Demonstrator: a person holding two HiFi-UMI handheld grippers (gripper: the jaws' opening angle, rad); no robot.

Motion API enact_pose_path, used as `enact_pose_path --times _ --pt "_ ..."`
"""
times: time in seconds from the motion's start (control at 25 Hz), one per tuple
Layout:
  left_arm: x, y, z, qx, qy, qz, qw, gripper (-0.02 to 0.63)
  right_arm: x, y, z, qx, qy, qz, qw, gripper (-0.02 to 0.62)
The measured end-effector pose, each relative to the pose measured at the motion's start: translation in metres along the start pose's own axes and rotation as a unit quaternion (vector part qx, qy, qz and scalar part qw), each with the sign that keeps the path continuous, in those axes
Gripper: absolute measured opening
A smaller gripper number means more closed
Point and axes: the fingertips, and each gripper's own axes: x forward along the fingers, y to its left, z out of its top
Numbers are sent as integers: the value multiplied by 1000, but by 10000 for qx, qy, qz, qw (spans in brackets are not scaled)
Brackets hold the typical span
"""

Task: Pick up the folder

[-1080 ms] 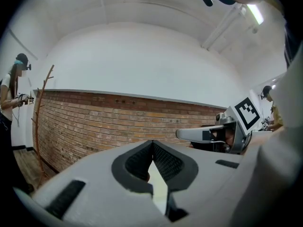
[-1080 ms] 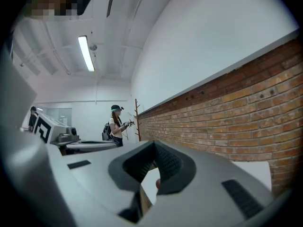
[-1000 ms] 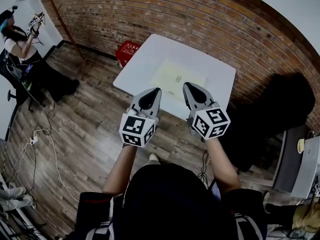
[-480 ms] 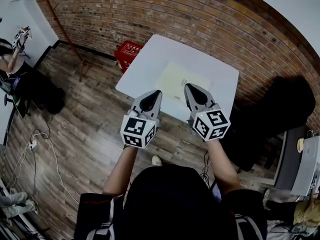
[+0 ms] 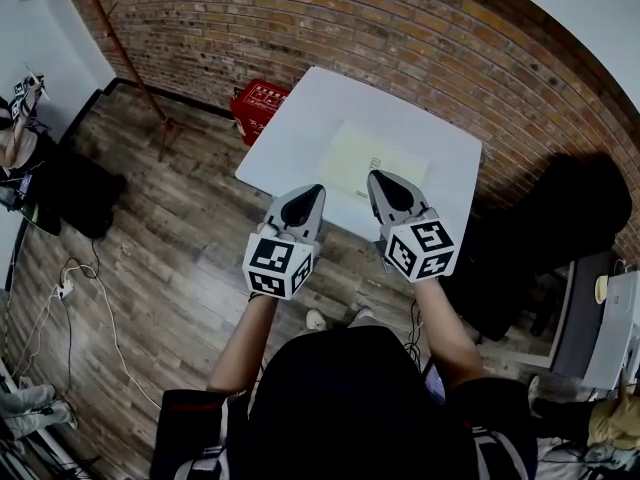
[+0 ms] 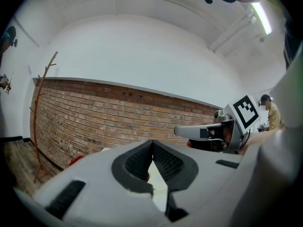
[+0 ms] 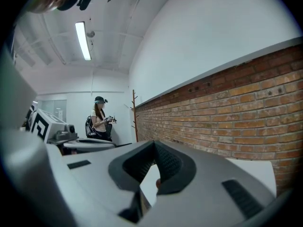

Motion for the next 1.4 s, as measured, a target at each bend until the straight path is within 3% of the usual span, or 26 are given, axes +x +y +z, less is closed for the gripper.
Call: enact_pose_path --times 0.6,0.96,1.24,1.4 --pt "20 -2 -23 -130 205 6 9997 17 15 -18 -17 -28 119 141 9998 28" --pt "51 -6 -45 -687 150 -209 9973 17 30 -52 -40 -98 440 185 9988 29" --pt "68 -5 -80 -1042 391 -51 9938 17 41 -60 -61 -248 649 745 9948 29" --pt "86 -6 -91 -1114 475 -39 9926 17 47 -74 -70 -337 749 818 9933 30"
